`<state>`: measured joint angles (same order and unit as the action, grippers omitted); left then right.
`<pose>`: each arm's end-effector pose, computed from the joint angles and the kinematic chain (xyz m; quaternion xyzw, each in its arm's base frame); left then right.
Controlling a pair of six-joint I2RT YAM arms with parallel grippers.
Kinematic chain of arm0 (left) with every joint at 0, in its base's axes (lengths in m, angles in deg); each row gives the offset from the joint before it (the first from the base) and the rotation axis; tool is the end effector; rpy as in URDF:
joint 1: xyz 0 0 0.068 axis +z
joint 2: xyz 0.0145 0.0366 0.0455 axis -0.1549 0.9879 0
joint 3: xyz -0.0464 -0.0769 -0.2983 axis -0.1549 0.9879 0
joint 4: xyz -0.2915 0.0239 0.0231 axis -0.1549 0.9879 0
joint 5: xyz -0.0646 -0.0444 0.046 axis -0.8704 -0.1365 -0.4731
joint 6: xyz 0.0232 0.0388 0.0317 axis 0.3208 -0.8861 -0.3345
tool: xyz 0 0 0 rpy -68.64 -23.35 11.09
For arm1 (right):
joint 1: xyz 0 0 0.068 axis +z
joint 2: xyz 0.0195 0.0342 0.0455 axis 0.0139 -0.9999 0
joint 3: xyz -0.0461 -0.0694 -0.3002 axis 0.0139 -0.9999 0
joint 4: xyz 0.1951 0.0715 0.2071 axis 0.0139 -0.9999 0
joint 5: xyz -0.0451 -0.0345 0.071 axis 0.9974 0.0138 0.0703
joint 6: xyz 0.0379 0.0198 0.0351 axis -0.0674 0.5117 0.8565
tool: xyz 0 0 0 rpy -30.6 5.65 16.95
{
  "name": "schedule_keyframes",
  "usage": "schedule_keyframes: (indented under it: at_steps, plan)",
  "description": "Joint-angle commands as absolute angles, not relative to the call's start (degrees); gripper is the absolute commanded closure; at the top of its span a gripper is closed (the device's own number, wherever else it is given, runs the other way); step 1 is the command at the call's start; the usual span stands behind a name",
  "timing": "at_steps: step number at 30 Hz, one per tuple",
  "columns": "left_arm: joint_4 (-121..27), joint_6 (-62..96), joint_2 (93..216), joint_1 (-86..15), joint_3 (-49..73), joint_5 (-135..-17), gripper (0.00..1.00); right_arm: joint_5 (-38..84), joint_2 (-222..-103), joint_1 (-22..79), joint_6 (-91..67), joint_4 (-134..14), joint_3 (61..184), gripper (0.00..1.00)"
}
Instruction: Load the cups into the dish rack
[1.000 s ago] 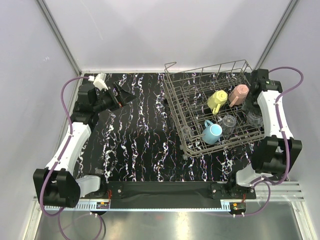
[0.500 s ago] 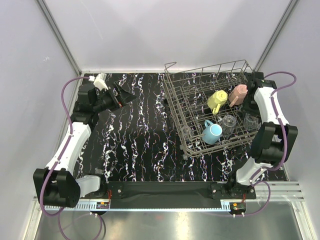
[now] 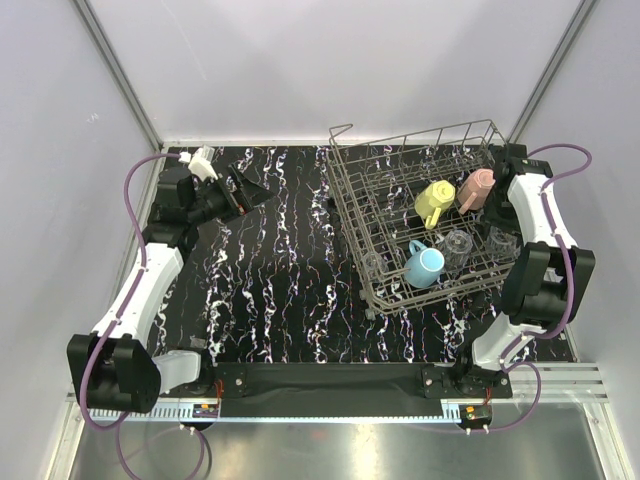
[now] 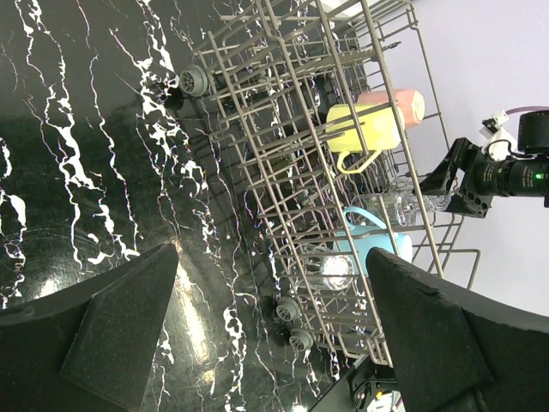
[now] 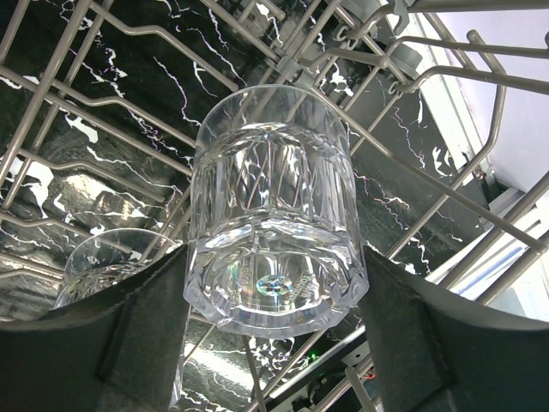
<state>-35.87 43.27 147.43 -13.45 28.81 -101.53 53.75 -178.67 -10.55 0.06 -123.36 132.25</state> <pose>0.2881 -0.0438 0.3520 -0.0730 0.8070 -0.4188 0.4101 0.3641 -0.0774 0.3101 0.2643 0.9362 -0.1868 0.1368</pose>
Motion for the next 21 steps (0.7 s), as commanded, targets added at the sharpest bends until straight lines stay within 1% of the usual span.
schedule_keyframes:
  at_steps: [1,3,4,7,9,14,17,18,21]
  plan:
    - [-39.08,43.59,147.43,-13.75,28.61,-102.93,0.01,55.79,-177.95,-10.99,-0.18,-124.39,132.8,0.18]
    - [-39.08,43.68,147.34,-13.75,28.7,-102.84,0.01,56.06,-177.42,-10.9,-0.1,-124.39,132.63,0.11]
    - [-39.08,43.5,147.34,-13.83,28.61,-102.84,0.01,56.23,-177.33,-10.9,-0.1,-124.3,132.54,0.05]
    - [-39.0,43.5,147.34,-14.01,28.61,-102.67,0.01,55.09,-176.8,-10.99,-0.1,-124.13,132.1,0.02]
    - [-38.91,43.41,147.34,-14.19,28.53,-102.67,0.01,54.92,-175.84,-10.9,-0.18,-124.04,131.66,0.0]
    - [-38.91,43.41,147.25,-14.36,28.52,-102.67,0.01,53.25,-171.02,-10.9,-0.53,-122.81,130.7,0.0]
    - [-39.08,43.41,147.08,-14.63,28.7,-102.58,0.01,48.6,-167.59,-10.9,-0.97,-121.4,129.55,0.0]
    - [-39.17,43.5,147.16,-14.8,28.61,-102.67,0.01,44.24,-166.7,-10.81,-0.97,-120.7,128.51,0.0]
    - [-39.35,43.24,147.25,-15.33,28.7,-102.49,0.01,36.39,-162.92,-10.64,-0.19,-117.28,126.57,0.0]
